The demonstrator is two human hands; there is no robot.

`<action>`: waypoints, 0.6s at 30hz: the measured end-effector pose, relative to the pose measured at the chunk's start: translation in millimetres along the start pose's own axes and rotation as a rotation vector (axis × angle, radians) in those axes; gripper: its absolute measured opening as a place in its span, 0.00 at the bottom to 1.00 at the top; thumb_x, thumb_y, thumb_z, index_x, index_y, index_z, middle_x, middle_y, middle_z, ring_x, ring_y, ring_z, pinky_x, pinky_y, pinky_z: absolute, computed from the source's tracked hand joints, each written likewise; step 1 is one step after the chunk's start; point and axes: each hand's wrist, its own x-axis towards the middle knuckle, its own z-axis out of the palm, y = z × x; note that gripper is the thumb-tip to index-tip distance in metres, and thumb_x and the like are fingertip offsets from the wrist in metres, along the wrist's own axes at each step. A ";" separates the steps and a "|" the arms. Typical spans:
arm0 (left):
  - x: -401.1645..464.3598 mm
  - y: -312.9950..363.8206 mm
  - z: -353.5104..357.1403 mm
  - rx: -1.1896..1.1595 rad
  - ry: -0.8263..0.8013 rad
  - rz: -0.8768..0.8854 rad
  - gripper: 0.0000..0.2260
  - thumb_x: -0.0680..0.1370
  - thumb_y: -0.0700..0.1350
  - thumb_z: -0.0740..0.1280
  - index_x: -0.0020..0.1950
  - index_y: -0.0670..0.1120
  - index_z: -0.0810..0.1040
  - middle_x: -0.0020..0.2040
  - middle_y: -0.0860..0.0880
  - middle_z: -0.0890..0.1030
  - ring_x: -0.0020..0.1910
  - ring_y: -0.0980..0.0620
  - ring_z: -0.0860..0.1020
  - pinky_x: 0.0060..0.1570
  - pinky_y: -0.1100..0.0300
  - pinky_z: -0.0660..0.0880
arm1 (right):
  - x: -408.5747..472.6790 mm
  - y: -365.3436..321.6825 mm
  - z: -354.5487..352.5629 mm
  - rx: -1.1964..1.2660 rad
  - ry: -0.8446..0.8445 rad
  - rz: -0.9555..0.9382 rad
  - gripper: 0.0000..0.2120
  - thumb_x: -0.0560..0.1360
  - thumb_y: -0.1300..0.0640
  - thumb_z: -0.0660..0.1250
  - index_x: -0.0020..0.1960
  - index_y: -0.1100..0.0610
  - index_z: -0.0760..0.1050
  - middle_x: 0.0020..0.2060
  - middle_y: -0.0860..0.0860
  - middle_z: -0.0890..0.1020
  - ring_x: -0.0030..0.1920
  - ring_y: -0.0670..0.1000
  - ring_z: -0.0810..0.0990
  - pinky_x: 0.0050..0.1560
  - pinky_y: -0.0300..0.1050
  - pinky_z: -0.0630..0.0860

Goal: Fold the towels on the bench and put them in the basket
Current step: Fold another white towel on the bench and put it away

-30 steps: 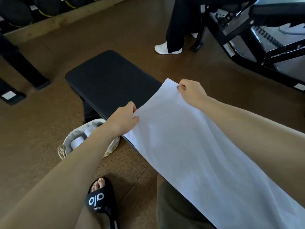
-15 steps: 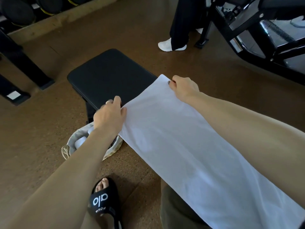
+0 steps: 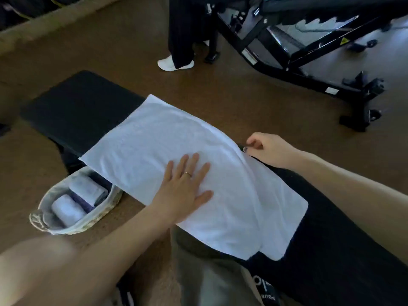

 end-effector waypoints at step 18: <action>-63.2 152.6 -15.7 -0.020 0.087 0.306 0.06 0.81 0.47 0.59 0.56 0.46 0.68 0.48 0.49 0.73 0.45 0.44 0.76 0.41 0.55 0.65 | -141.7 45.7 0.8 0.121 0.089 0.131 0.03 0.76 0.59 0.66 0.47 0.56 0.79 0.42 0.53 0.83 0.41 0.54 0.84 0.44 0.54 0.82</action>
